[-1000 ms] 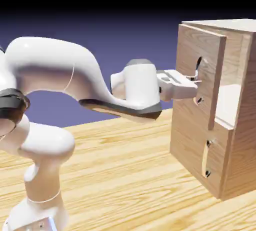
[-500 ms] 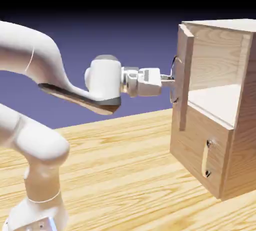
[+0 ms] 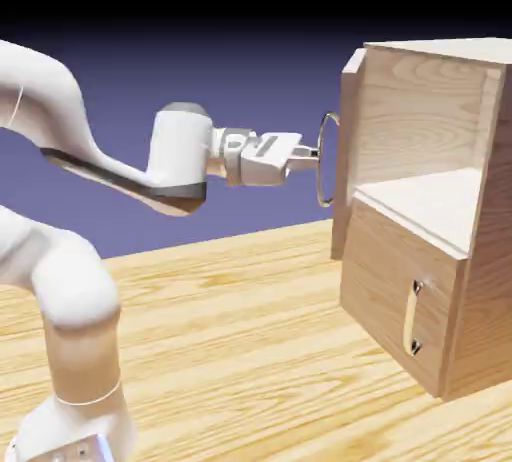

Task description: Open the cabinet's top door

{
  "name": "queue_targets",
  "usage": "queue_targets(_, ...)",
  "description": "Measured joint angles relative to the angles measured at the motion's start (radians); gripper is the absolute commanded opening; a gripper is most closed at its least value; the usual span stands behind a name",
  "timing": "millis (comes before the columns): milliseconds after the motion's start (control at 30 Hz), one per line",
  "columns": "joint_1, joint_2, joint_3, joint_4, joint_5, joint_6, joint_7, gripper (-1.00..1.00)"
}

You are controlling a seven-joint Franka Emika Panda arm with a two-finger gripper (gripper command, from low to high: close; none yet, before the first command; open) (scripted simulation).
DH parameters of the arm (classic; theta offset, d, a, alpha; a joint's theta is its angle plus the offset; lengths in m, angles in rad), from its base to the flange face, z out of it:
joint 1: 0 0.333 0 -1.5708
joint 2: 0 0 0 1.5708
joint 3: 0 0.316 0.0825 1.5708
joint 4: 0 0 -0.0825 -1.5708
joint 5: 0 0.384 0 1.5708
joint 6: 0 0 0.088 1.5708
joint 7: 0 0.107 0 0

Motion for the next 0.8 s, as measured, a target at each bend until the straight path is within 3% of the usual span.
queue_targets(367, 0.045, 0.015, 0.317, 0.048, 0.472, -0.368, -0.120, -1.00)
queue_targets(800, -0.122, 0.304, 0.759, 0.395, 0.811, -0.931, -0.083, -1.00)
